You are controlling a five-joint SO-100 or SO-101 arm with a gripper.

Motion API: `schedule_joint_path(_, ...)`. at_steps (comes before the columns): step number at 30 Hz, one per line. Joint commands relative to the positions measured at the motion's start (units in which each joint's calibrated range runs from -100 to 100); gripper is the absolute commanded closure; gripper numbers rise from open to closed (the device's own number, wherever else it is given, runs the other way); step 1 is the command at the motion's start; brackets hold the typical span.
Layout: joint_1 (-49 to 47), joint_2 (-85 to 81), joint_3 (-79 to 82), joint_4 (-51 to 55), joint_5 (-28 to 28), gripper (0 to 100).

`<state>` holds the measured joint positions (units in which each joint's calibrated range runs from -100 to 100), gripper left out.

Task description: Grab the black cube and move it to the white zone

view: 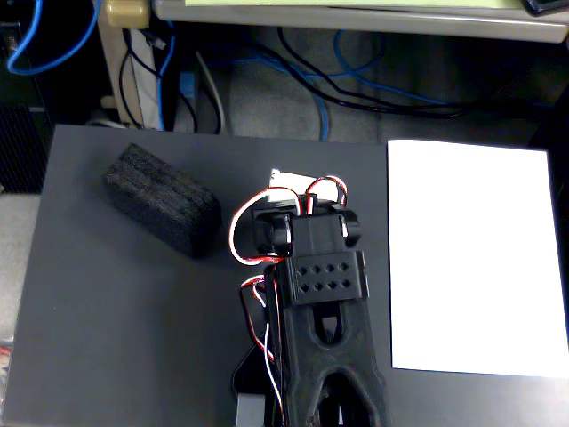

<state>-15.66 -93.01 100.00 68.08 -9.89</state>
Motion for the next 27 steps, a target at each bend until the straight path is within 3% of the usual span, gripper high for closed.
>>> schedule_joint_path(1,0.4,-0.4,0.0,-4.4,0.1,99)
schedule_joint_path(27,0.6,-0.4,-3.7,-5.0,0.2,98)
